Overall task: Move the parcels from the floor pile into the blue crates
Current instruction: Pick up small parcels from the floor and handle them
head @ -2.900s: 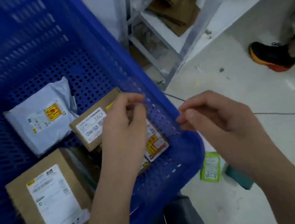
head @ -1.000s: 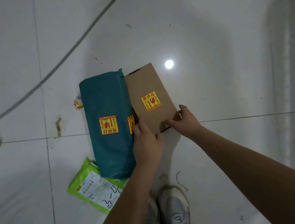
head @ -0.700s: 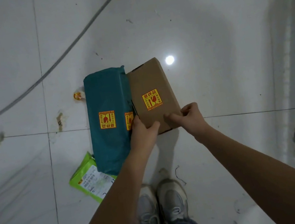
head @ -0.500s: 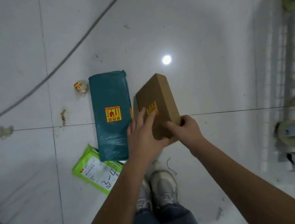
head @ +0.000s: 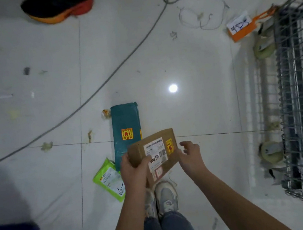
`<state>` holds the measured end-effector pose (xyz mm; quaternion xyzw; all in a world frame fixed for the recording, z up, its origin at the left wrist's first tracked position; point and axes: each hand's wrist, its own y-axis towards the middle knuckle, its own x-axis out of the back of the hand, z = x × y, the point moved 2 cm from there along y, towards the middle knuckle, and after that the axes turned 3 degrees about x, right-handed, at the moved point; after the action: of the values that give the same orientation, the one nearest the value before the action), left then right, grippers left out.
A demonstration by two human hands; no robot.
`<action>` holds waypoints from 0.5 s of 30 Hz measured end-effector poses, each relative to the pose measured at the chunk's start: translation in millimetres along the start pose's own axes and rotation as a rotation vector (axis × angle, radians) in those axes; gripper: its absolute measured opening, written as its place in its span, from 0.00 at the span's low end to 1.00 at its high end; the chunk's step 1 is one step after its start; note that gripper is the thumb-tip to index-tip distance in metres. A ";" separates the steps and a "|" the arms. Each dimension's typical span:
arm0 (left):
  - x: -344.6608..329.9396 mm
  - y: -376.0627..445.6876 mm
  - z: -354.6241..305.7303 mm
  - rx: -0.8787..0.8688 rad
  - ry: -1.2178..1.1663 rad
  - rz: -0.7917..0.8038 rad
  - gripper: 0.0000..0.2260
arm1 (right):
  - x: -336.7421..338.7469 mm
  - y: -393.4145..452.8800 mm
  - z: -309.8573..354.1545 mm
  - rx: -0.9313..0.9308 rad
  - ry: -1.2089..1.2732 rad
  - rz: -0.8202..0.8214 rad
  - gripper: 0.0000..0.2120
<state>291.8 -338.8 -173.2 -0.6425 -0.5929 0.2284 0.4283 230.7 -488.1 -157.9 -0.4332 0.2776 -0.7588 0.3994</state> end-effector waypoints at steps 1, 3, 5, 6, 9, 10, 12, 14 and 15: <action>9.8 -8.5 -2.6 0.062 -0.118 0.025 0.14 | 8.9 -1.3 1.8 -0.033 -0.038 -0.004 0.23; 30.7 -28.0 -10.6 0.127 -0.288 0.122 0.10 | 28.7 -6.3 8.0 -0.069 0.004 0.088 0.30; 54.0 -47.9 -23.6 0.132 -0.390 0.197 0.11 | 49.0 -16.7 23.3 -0.022 0.045 0.236 0.29; 65.3 -58.4 -30.4 0.124 -0.423 0.222 0.13 | 58.6 -24.5 32.5 0.014 0.052 0.295 0.28; 95.7 -95.7 -56.5 0.064 -0.485 0.279 0.21 | 82.1 -59.6 63.0 0.143 0.144 0.374 0.31; 105.1 -110.3 -67.5 0.038 -0.494 0.282 0.21 | 87.4 -75.8 75.2 0.192 0.175 0.373 0.30; 122.3 -142.1 -91.5 -0.011 -0.492 0.276 0.19 | 96.2 -114.2 99.7 0.282 0.203 0.354 0.27; 140.6 -177.1 -114.1 -0.054 -0.477 0.282 0.15 | 104.2 -156.7 124.2 0.368 0.218 0.324 0.26; 152.3 -196.2 -124.4 -0.075 -0.463 0.290 0.13 | 107.8 -178.2 137.5 0.415 0.218 0.312 0.25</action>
<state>309.6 -241.4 86.4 -0.6669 -0.5848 0.4058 0.2202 253.4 -495.9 90.5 -0.2097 0.2209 -0.7709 0.5594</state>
